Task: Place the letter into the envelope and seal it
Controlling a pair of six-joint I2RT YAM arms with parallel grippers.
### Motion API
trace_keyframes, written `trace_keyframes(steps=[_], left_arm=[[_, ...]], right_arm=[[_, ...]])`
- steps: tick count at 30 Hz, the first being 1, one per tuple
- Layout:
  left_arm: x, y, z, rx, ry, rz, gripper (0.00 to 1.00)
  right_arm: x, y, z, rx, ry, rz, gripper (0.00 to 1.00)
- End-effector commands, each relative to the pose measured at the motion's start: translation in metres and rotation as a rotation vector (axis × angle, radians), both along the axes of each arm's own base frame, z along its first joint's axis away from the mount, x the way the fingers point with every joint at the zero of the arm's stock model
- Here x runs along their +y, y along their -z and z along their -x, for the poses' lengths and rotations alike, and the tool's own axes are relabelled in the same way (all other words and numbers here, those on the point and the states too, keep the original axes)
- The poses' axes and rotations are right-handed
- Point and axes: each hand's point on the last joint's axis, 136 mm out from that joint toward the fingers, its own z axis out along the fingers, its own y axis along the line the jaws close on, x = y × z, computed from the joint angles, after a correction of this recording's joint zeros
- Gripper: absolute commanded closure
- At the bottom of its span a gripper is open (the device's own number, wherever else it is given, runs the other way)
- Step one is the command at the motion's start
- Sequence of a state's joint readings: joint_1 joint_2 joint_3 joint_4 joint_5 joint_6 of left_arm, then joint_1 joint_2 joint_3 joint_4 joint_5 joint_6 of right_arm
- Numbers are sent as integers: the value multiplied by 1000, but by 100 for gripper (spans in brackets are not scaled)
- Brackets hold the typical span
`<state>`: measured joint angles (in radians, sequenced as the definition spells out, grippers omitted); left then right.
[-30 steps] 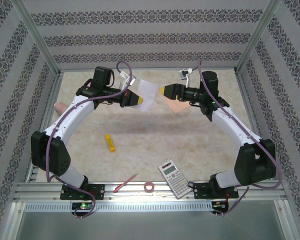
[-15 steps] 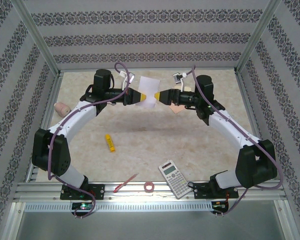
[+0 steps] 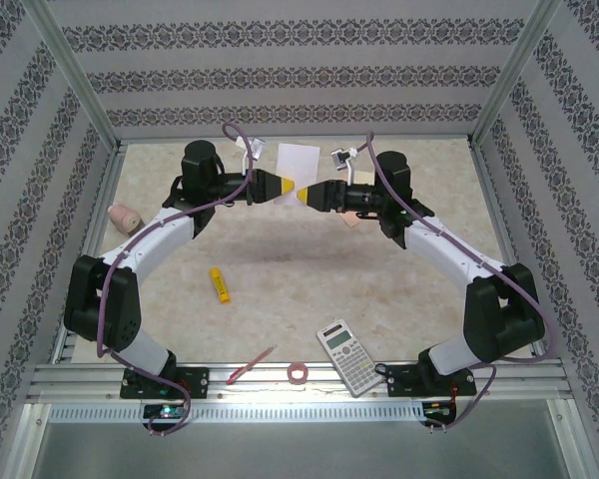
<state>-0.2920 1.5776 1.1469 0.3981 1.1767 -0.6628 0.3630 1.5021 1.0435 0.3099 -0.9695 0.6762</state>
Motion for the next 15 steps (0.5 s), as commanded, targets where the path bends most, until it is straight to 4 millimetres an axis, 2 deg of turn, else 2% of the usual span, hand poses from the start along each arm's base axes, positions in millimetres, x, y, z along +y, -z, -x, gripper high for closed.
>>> trace_keyframes(steps=[1, 2, 7, 12, 14, 15], left_arm=[[4, -10, 4, -45, 18, 24, 100], [4, -9, 4, -43, 18, 21, 100], [5, -5, 4, -39, 14, 7, 100], [5, -5, 2, -38, 10, 5, 100], [6, -4, 1, -37, 5, 4, 100], [6, -4, 0, -37, 4, 4, 100]], right_arm=[[7, -27, 2, -79, -54, -46, 22], [7, -28, 1, -81, -55, -47, 27], [5, -33, 2, -83, -55, -60, 64], [3, -32, 2, -74, -54, -63, 85], [3, -32, 2, -72, -56, -64, 98], [3, -31, 3, -70, -60, -65, 100]])
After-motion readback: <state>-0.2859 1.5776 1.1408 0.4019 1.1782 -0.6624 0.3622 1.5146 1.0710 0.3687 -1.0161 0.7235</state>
